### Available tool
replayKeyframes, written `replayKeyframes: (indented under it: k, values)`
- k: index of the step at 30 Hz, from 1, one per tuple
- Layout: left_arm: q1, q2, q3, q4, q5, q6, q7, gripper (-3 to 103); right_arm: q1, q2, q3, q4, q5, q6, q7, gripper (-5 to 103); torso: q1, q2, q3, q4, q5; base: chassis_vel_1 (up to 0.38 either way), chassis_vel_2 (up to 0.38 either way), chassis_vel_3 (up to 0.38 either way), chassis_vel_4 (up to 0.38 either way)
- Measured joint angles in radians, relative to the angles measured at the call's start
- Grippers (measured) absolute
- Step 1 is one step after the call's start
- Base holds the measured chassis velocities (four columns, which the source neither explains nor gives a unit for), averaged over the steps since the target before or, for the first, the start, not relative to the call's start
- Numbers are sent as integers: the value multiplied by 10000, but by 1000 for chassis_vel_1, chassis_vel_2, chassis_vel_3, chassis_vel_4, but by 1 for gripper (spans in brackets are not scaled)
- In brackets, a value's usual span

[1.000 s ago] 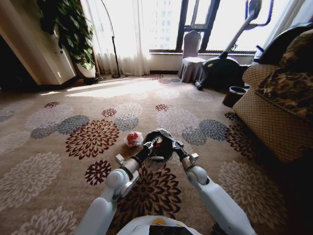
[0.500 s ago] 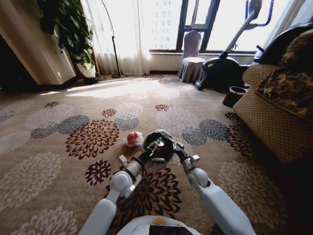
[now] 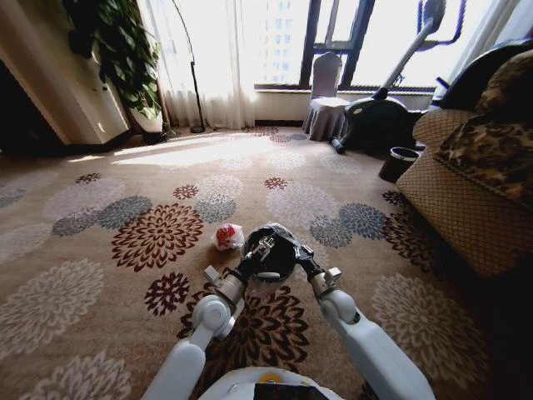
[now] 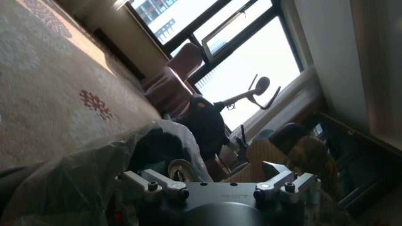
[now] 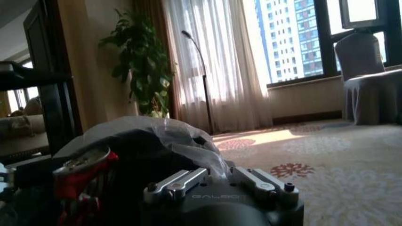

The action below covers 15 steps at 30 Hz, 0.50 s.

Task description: Pick up the trash from the ground and place it into the trash bin.

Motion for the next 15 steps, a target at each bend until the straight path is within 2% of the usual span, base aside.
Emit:
replayKeyframes:
  k: [1,2,3,4,6,8,9,10,11,12,13,15]
  values:
    - [6,46,17,110,985,-149,29,100,-38,-18,6,18,0,0,0,0,0,0,0,-1,-2,0,0,0,0]
    - [9,155,-5,253,2621,-187,22,100,-70,-33,11,23,0,0,-7,0,0,0,0,-3,-1,0,0,0,0]
    - [-4,196,-13,321,3442,-116,12,100,-82,-27,8,30,0,-1,-8,0,1,0,0,0,2,0,0,0,0]
    - [-4,196,-13,321,3442,-116,12,100,-82,-27,8,30,0,-1,-8,0,1,0,0,0,2,0,0,0,0]
    - [-31,347,-110,474,4848,-204,103,100,-133,-10,12,77,-6,-1,8,0,0,-1,1,-1,-4,0,0,0,0]
    - [3,397,-185,434,4940,-595,404,100,-163,12,12,124,-8,-2,4,0,0,0,0,-3,0,0,0,0,0]
    - [3,397,-185,434,4940,-595,404,100,-163,12,12,124,-8,-2,4,0,0,0,0,-3,0,0,0,0,0]
    - [53,399,-262,392,4935,-963,729,100,-179,35,12,149,-9,-2,2,0,0,0,0,-3,1,0,0,0,0]
    - [149,391,-403,307,4866,-1575,1332,100,-209,58,17,179,-15,-1,-7,0,0,0,0,0,3,0,0,0,0]
    - [149,391,-403,307,4866,-1575,1332,100,-209,58,17,179,-15,-1,-7,0,0,0,0,0,3,0,0,0,0]
    - [193,390,-455,270,4809,-1777,1587,100,-223,61,21,188,-17,-1,-8,0,0,0,-1,2,2,0,0,0,0]
    - [371,438,-698,122,4389,-2472,2648,100,-270,65,50,206,-41,-12,-3,0,0,0,0,-1,-1,0,0,0,0]
